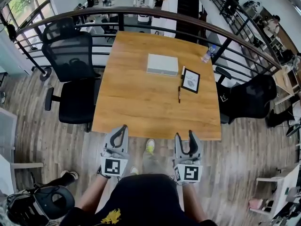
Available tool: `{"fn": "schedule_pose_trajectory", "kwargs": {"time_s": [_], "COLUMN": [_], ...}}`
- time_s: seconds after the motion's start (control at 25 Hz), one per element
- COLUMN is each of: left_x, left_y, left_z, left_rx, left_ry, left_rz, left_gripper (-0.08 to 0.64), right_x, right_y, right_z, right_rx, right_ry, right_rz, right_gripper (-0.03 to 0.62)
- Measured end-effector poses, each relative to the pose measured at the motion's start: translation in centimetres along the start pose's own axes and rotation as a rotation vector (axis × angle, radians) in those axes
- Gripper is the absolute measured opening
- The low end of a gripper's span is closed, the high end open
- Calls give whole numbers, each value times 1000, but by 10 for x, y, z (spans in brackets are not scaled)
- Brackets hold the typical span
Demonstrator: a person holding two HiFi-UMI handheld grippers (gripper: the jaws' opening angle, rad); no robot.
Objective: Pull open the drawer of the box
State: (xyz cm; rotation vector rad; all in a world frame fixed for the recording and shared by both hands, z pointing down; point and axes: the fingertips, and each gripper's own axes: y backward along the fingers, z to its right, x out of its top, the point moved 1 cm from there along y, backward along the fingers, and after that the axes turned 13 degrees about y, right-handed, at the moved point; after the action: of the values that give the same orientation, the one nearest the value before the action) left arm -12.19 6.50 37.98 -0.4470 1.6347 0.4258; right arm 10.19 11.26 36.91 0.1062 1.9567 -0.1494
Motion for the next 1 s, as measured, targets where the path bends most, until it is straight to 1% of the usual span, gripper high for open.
{"fn": "schedule_pose_trajectory", "kwargs": {"time_s": [0.12, 0.24, 0.4, 0.48, 0.6, 0.68, 0.76, 0.84, 0.92, 1.0], "left_x": [3, 15, 21, 21, 17, 14, 3, -8, -11, -16], "left_y": [-48, -98, -150, -173, -197, -208, -211, -217, -229, -236], "left_z": [-14, -20, -18, -17, -22, -28, -34, -44, -54, -63], "left_rx": [40, 54, 73, 87, 101, 118, 137, 151, 146, 136], "left_ry": [13, 26, -5, -2, -7, 5, 13, 1, -2, 11], "left_rz": [-15, -2, -3, -5, -23, -34, -69, -109, -97, -96], "left_gripper": [9, 9, 9, 11, 11, 11, 9, 9, 11, 11], "right_x": [-3, 1, -9, -18, -32, -39, -47, -54, -59, -64], "right_y": [-52, -100, -147, -169, -197, -213, -222, -234, -246, -255], "right_z": [15, 36, 64, 78, 89, 92, 93, 95, 96, 93], "right_rx": [37, 59, 80, 87, 103, 114, 126, 128, 120, 115], "right_ry": [-2, -4, -37, -46, -64, -75, -79, -80, -82, -84], "right_rz": [15, 43, 70, 70, 60, 45, 28, 20, 8, -12], "right_gripper": [195, 195, 193, 193, 192, 192, 190, 190, 190, 190]}}
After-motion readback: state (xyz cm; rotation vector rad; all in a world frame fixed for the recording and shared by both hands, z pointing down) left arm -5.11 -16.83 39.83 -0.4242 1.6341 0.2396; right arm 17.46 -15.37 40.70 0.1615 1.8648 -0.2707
